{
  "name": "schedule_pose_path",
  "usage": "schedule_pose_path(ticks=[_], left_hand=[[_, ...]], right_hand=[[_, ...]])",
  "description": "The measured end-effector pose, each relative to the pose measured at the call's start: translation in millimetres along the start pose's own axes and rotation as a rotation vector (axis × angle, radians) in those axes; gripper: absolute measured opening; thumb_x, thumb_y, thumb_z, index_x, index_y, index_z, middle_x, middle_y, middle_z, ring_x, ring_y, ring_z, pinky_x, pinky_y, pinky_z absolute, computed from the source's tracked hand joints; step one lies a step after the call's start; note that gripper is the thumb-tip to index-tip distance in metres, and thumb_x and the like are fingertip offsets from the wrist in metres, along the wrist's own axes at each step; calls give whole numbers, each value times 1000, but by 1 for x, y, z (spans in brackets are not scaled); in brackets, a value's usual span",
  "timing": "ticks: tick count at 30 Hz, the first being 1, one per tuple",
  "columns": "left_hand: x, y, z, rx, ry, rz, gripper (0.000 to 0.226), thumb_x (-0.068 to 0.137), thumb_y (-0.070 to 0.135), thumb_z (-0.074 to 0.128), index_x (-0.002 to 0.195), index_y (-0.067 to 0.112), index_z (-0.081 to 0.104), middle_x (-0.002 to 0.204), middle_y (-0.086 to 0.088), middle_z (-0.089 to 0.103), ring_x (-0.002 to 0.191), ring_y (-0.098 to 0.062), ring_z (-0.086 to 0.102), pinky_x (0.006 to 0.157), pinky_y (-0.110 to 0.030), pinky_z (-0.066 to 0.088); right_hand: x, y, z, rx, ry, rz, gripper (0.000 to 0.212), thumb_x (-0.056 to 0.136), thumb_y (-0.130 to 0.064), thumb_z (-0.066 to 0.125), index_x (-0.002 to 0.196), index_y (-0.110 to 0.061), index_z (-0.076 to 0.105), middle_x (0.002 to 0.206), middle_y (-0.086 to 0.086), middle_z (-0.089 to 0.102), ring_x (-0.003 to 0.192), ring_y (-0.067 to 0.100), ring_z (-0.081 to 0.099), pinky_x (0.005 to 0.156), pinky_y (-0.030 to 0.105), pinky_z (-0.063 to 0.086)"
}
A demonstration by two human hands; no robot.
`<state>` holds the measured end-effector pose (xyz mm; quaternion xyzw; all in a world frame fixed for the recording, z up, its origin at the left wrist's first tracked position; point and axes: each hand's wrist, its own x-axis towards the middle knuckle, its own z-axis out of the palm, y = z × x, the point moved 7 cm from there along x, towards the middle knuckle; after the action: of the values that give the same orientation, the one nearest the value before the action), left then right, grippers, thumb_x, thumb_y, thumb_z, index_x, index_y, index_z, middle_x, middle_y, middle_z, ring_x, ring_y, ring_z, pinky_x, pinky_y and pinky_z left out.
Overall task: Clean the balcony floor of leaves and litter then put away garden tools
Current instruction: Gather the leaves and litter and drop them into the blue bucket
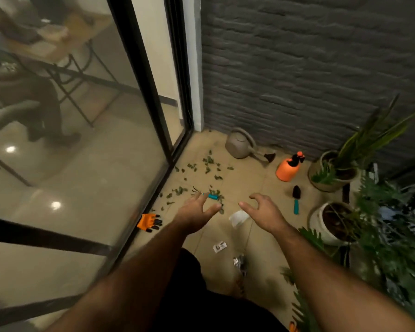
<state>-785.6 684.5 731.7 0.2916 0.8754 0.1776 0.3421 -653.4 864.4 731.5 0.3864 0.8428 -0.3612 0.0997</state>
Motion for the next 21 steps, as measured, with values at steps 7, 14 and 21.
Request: schedule_pose_path(ticks=[7, 14, 21], left_hand=[[101, 19, -34, -105, 10, -60, 86, 87, 78, 38, 156, 28, 25, 165, -4, 17, 150, -26, 21, 120, -51, 23], [223, 6, -50, -225, -91, -150, 82, 90, 73, 41, 157, 28, 22, 166, -3, 15, 150, -27, 21, 119, -46, 23], [336, -30, -65, -193, -153, -158, 84, 91, 74, 37, 157, 27, 20, 166, -4, 13, 150, -27, 19, 118, -46, 24]], right_hand=[[106, -36, -26, -44, -110, -49, 68, 87, -60, 62, 139, -17, 52, 140, 10, 50, 128, 26, 48, 104, 35, 42], [239, -51, -28, -110, -186, -4, 64, 87, -59, 63, 136, -19, 53, 137, 8, 52, 123, 25, 51, 97, 30, 40], [366, -71, 13, -94, -231, 41, 60, 88, -52, 66, 135, -16, 55, 137, 9, 55, 125, 25, 52, 98, 30, 42]])
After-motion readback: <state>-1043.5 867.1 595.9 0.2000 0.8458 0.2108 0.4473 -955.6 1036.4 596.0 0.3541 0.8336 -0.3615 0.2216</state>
